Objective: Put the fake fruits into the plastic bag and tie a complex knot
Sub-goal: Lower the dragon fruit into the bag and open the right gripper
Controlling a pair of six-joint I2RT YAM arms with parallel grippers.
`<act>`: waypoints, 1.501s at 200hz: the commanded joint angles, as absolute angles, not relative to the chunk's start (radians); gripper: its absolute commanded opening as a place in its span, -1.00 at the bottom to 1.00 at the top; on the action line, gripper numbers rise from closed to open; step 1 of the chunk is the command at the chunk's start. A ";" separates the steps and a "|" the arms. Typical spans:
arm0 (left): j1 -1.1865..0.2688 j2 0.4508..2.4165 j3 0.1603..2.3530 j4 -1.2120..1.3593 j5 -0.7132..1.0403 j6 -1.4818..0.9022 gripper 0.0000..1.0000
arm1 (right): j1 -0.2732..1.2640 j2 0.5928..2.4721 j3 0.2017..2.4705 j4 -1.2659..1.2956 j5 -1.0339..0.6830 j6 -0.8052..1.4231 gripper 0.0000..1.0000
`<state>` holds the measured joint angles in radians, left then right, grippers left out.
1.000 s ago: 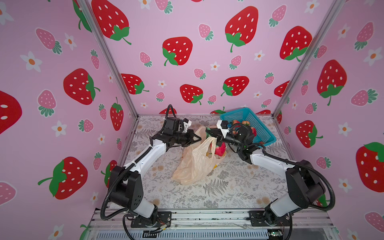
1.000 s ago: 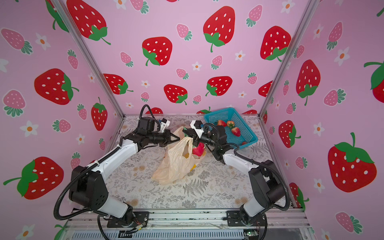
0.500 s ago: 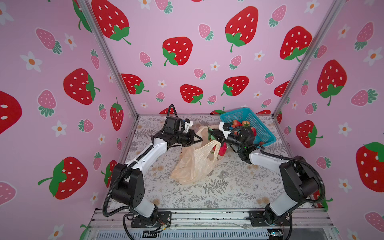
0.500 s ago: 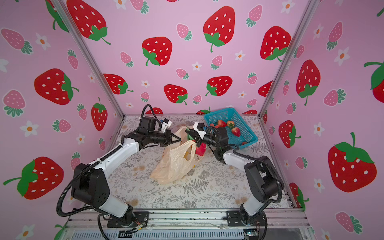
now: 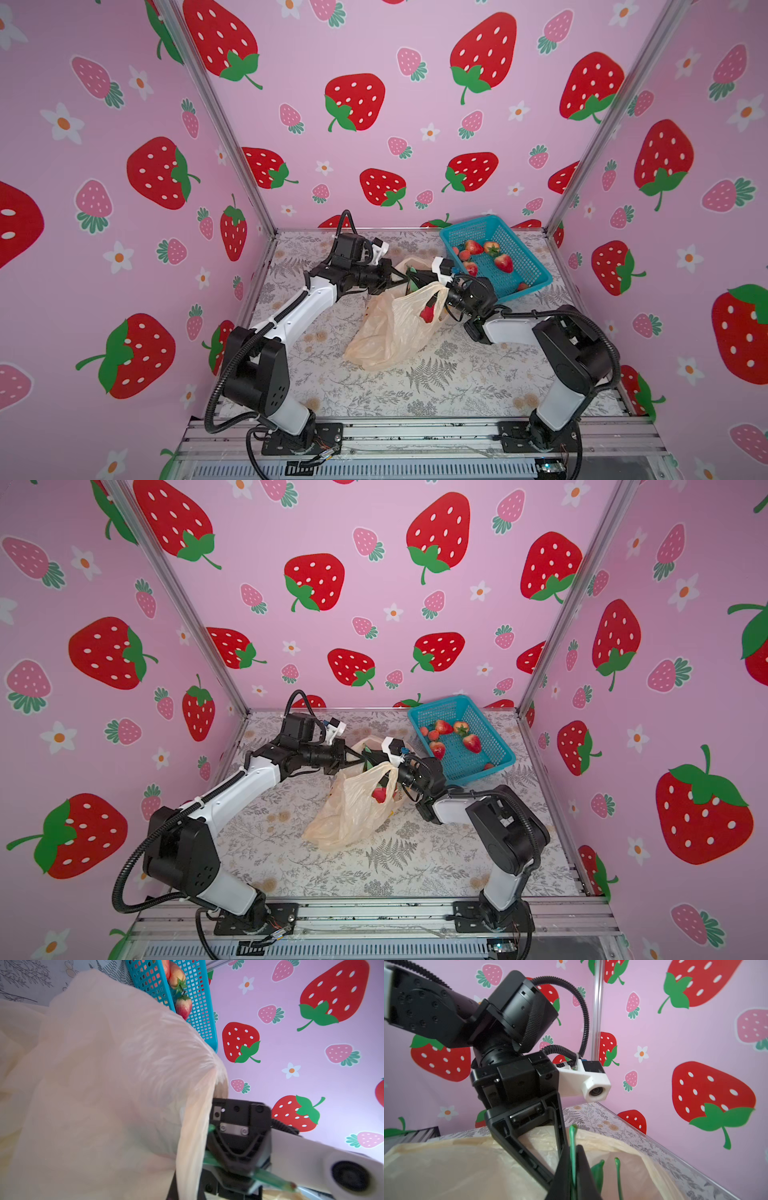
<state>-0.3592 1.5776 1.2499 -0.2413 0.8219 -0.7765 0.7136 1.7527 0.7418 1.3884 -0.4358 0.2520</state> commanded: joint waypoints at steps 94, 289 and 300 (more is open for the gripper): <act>-0.398 1.542 1.225 -0.067 0.761 -0.975 -1.00 | 0.789 1.656 0.745 1.153 0.139 0.733 -1.00; -0.372 1.608 1.220 -0.085 0.765 -0.889 -1.00 | 0.717 1.658 0.896 0.684 -0.201 0.559 -0.04; -0.366 1.608 1.217 -0.089 0.761 -0.880 -1.00 | 0.713 1.619 0.897 0.615 -0.196 0.506 0.00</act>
<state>-0.3779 1.5982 1.2064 -0.0864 0.7593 -0.9085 0.7231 1.7214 0.8650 0.7422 -0.1551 0.6376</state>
